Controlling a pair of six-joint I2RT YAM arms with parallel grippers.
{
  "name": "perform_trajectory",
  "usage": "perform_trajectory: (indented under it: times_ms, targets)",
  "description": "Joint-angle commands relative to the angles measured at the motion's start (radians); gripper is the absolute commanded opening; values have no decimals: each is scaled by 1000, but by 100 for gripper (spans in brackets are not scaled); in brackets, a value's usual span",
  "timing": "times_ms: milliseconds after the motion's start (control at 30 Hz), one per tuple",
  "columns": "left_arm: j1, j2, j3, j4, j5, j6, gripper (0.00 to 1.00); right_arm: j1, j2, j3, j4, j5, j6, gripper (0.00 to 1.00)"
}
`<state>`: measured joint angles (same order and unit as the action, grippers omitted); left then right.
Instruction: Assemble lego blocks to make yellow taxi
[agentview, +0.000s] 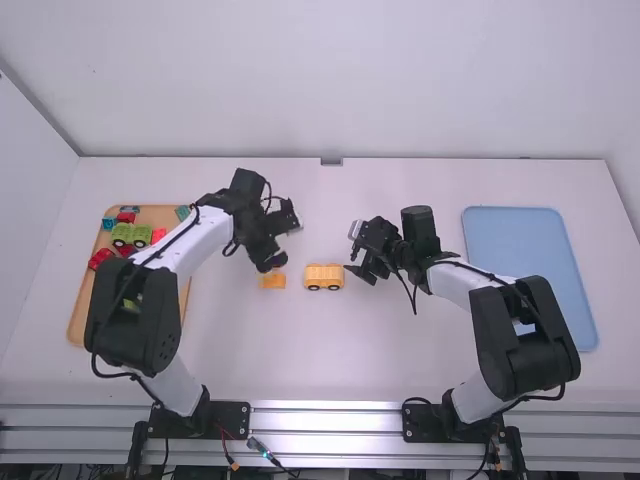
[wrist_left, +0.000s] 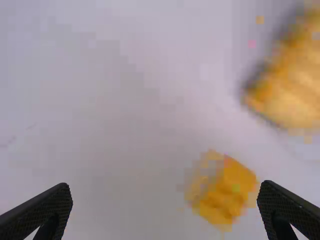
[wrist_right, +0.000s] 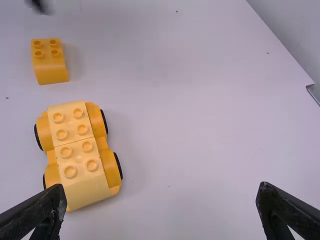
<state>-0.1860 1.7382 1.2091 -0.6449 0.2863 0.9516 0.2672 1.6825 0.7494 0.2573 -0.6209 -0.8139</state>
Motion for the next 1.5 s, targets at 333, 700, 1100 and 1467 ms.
perform_trajectory:
  times_ms: [333, 700, 1100, 1467]
  targets:
    - [285, -18, -196, 98, 774, 653, 99, 0, -20, -16, -38, -284, -171, 99]
    - [279, 102, -240, 138, 802, 730, 100, 1, -18, -72, -6, -407, -187, 99]
    - [287, 209, -220, 153, 715, 756, 98, 1, 249, -87, 409, -484, 31, 99]
    - [304, 319, -166, 132, 716, 790, 88, 1, 300, -66, 486, -486, 107, 99]
